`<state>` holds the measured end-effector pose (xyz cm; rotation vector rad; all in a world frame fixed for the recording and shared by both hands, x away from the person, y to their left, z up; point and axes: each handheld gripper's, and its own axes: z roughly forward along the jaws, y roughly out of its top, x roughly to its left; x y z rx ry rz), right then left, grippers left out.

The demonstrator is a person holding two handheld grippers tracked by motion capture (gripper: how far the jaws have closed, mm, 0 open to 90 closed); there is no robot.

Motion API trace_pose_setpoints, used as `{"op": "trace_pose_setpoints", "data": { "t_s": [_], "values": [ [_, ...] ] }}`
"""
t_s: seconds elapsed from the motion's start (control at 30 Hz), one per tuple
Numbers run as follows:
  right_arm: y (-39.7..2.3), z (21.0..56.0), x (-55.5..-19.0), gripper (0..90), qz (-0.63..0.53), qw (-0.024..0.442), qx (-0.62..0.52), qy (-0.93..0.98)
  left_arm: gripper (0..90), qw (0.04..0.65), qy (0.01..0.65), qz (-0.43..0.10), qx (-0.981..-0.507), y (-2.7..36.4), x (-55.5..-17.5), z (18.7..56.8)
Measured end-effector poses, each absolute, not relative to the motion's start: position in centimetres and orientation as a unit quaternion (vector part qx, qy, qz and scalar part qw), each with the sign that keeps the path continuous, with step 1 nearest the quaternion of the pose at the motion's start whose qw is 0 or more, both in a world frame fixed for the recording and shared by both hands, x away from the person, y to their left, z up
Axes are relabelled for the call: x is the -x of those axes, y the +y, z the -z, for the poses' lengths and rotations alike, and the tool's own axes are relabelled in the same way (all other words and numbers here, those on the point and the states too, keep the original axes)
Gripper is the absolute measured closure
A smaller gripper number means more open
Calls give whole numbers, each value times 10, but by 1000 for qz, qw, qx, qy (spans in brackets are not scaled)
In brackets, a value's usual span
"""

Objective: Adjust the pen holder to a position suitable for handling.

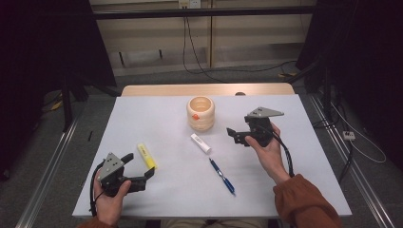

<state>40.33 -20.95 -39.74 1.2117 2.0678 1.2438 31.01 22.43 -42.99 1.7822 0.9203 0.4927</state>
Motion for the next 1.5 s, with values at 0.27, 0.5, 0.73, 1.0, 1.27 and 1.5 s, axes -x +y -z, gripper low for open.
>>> {"op": "trace_pose_setpoints", "data": {
  "t_s": [0.27, 0.5, 0.73, 1.0, 1.27, 1.5],
  "values": [
    [-195, 389, -443, 163, -445, 217, -430, 755, 59, 510, 383, -202, -743, 224, -310, 431],
    [-182, 382, -471, 255, -441, 221, -432, 755, 59, 510, 383, -201, -744, 225, -311, 431],
    [-165, 379, -492, 417, -441, 208, -425, 763, 59, 509, 382, -199, -745, 225, -311, 431],
    [-144, 386, -513, 471, -425, 211, -433, 766, 59, 509, 384, -198, -745, 226, -311, 431],
    [-134, 394, -531, 514, -408, 212, -446, 768, 59, 509, 383, -196, -746, 226, -310, 431],
    [-127, 400, -538, 509, -395, 205, -449, 775, 59, 508, 382, -189, -748, 226, -310, 432]
  ]
}}
